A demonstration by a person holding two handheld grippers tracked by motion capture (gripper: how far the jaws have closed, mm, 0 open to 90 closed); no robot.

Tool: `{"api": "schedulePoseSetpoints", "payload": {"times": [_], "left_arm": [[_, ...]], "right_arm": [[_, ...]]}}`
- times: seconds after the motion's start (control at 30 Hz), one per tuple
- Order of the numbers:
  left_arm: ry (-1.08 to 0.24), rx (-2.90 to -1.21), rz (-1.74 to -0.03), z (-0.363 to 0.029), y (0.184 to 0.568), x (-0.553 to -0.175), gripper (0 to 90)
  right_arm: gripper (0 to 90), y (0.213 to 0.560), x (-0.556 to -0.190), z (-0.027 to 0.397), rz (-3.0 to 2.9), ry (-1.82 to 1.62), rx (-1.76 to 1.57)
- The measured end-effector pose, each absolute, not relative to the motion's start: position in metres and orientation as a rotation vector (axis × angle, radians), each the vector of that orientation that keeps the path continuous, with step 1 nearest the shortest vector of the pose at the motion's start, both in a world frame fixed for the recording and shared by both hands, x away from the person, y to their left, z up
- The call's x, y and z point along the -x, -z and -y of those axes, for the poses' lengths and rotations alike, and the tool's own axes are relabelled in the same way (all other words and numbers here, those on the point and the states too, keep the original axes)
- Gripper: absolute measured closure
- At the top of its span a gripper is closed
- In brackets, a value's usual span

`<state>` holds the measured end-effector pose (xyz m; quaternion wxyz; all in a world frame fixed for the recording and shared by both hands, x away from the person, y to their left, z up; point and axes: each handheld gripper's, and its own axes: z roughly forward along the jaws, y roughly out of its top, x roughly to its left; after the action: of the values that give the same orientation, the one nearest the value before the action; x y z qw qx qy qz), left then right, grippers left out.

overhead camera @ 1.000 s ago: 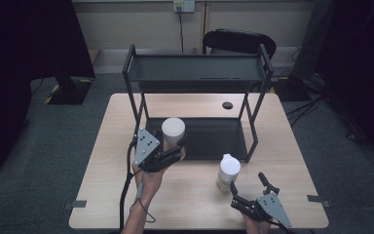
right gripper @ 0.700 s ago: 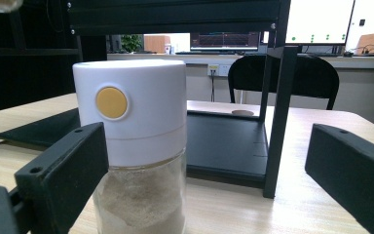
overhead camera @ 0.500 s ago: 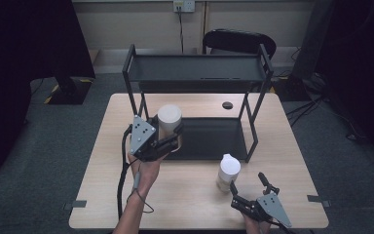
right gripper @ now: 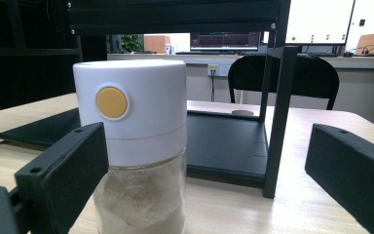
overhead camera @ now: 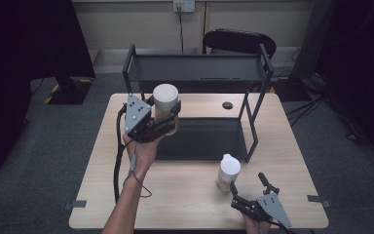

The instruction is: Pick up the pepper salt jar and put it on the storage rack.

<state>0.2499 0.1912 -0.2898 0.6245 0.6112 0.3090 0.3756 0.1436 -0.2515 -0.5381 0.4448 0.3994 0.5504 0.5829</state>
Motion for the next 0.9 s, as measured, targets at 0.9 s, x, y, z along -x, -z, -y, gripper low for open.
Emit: {"api": "schedulePoseSetpoints", "payload": {"times": [0.9], "left_arm": [[-0.861, -1.387, -0.717, -0.192, 0.223, -0.285, 34.5]], "right_arm": [[1.3, 0.538, -0.144, 0.254, -1.377, -1.456, -0.980]]}}
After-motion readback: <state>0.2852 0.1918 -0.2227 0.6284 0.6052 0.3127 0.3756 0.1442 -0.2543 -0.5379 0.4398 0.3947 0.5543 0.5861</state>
